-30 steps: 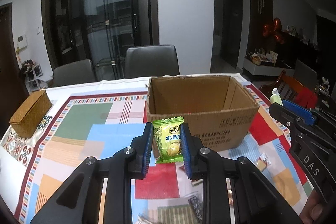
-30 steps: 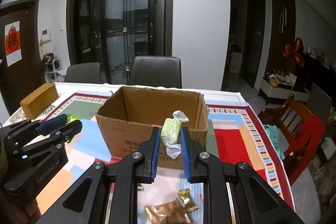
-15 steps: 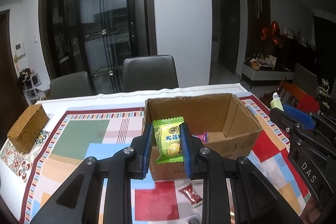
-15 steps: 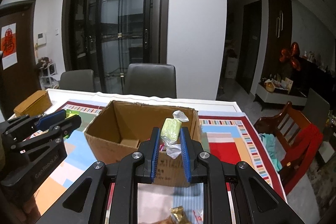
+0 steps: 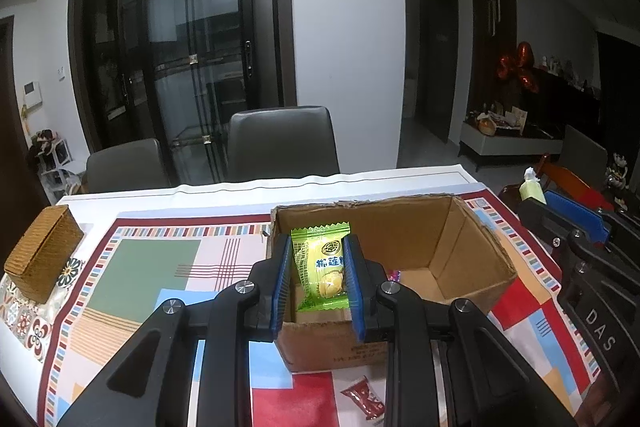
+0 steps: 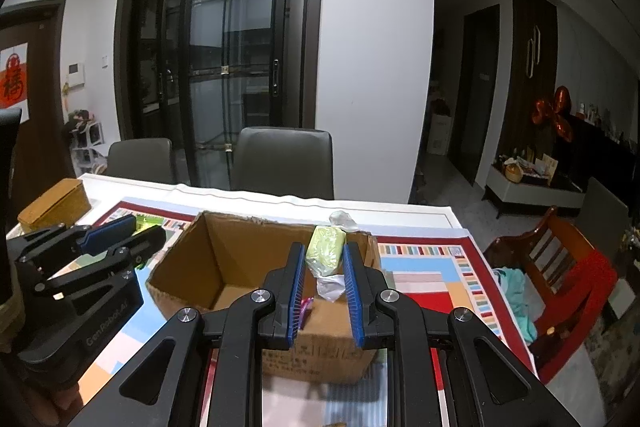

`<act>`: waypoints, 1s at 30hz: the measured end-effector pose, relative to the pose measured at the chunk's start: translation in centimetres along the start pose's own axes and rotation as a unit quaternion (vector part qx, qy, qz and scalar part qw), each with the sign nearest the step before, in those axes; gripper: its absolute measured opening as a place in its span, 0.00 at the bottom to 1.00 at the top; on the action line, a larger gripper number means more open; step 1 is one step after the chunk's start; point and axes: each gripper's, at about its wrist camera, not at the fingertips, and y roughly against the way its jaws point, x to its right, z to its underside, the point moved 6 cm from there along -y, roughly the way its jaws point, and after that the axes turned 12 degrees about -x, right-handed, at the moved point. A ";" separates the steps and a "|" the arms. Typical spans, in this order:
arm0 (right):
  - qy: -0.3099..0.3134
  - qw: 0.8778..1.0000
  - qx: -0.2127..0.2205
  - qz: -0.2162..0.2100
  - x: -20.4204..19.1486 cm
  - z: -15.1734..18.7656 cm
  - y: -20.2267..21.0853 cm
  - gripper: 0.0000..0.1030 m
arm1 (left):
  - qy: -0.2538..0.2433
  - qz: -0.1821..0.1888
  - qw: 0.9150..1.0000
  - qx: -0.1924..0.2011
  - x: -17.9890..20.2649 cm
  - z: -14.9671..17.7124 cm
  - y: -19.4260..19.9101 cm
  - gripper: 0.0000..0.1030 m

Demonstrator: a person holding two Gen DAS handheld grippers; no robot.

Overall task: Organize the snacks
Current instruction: 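Lower both grippers into the box and open them to drop the snacks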

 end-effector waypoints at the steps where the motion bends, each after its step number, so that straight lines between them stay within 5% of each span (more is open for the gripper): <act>1: 0.000 1.000 -0.001 0.000 -0.1 -0.1 -0.2 0.20 | 0.001 0.000 1.000 -0.002 -0.1 -0.1 -0.3 0.25; 30: -0.007 0.999 -0.051 0.005 -0.5 -0.8 -5.4 0.20 | 0.000 0.018 0.999 -0.036 -0.8 -0.9 -4.3 0.25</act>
